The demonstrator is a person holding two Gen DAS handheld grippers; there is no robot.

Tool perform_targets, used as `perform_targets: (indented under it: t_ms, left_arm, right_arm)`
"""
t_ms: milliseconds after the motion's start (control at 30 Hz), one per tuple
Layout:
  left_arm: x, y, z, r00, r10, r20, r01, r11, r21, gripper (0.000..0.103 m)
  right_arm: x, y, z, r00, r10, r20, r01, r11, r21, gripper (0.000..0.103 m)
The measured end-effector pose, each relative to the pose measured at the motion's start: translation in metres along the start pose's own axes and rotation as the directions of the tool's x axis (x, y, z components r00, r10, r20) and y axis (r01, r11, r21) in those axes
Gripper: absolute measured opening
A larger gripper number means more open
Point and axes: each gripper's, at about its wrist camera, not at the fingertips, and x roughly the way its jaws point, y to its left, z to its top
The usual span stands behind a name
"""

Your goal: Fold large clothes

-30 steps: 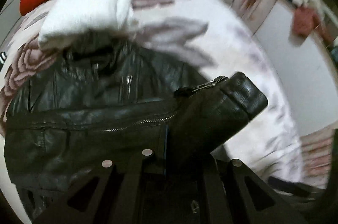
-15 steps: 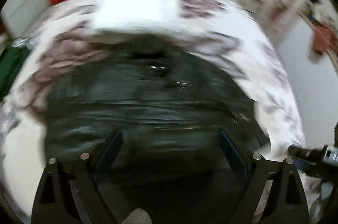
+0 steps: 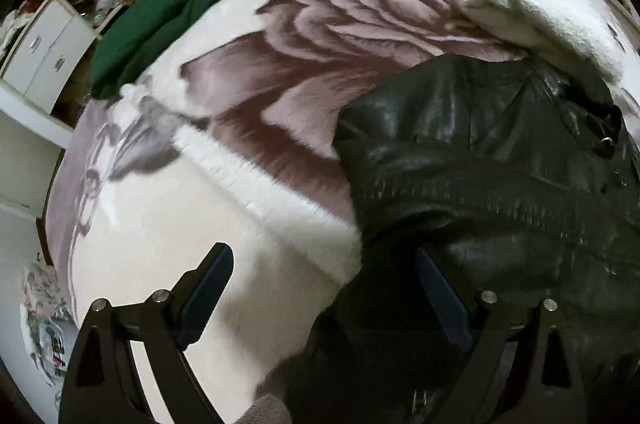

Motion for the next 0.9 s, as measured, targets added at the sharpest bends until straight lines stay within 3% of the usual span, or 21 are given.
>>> perform_targets:
  t_ms: [33, 133, 233, 367, 400, 500, 633, 700, 800, 833, 867, 900]
  left_arm:
    - [0.009, -0.003, 0.002, 1.000, 0.005, -0.020, -0.004, 1.000, 0.005, 0.103]
    - [0.030, -0.003, 0.006, 0.996, -0.063, -0.063, 0.062, 0.998, -0.032, 0.103]
    - [0.042, 0.006, 0.004, 0.986, -0.152, -0.069, 0.146, 0.986, -0.083, 0.103]
    - [0.035, 0.020, -0.002, 0.976, -0.203, -0.072, 0.195, 0.975, -0.109, 0.103]
    - [0.025, 0.028, -0.004, 0.973, -0.218, -0.073, 0.209, 0.971, -0.121, 0.103]
    - [-0.008, 0.057, -0.024, 0.969, -0.241, -0.056, 0.232, 0.965, -0.124, 0.103]
    - [-0.033, 0.096, -0.078, 0.957, -0.271, -0.101, 0.258, 0.958, -0.129, 0.103]
    - [-0.022, 0.105, -0.107, 0.936, -0.300, -0.184, 0.273, 0.949, -0.159, 0.103]
    - [0.004, 0.109, -0.138, 0.878, -0.396, -0.270, 0.338, 0.910, -0.239, 0.102]
    - [0.008, 0.109, -0.142, 0.867, -0.427, -0.256, 0.365, 0.895, -0.256, 0.092]
    - [0.011, 0.107, -0.143, 0.871, -0.431, -0.237, 0.372, 0.892, -0.256, 0.067]
    - [0.012, 0.106, -0.142, 0.876, -0.429, -0.221, 0.375, 0.893, -0.248, 0.049]
  right_arm:
    - [-0.007, 0.000, -0.001, 1.000, 0.004, 0.017, -0.004, 1.000, 0.006, 0.012]
    - [-0.001, -0.011, -0.001, 0.999, -0.024, 0.024, 0.024, 1.000, 0.015, 0.011]
    - [0.035, -0.026, 0.000, 0.995, -0.089, -0.039, 0.090, 0.996, 0.023, 0.011]
    - [0.059, -0.018, 0.007, 0.984, -0.148, -0.097, 0.145, 0.989, -0.043, 0.016]
    - [0.052, -0.019, 0.008, 0.986, -0.122, -0.112, 0.119, 0.992, -0.029, 0.023]
    - [0.022, -0.030, -0.004, 0.987, -0.070, -0.142, 0.073, 0.997, 0.010, 0.063]
    - [-0.005, -0.055, -0.054, 0.982, -0.045, -0.181, 0.060, 0.995, 0.077, 0.065]
    - [-0.004, -0.071, -0.086, 0.975, -0.033, -0.218, 0.062, 0.990, 0.125, 0.065]
    - [0.011, -0.092, -0.128, 0.967, 0.014, -0.254, 0.046, 0.973, 0.226, 0.065]
    - [0.017, -0.096, -0.137, 0.967, 0.030, -0.253, 0.036, 0.967, 0.252, 0.065]
    - [0.022, -0.099, -0.144, 0.968, 0.041, -0.247, 0.029, 0.962, 0.273, 0.065]
    - [0.030, -0.098, -0.150, 0.968, 0.052, -0.245, 0.021, 0.959, 0.284, 0.065]
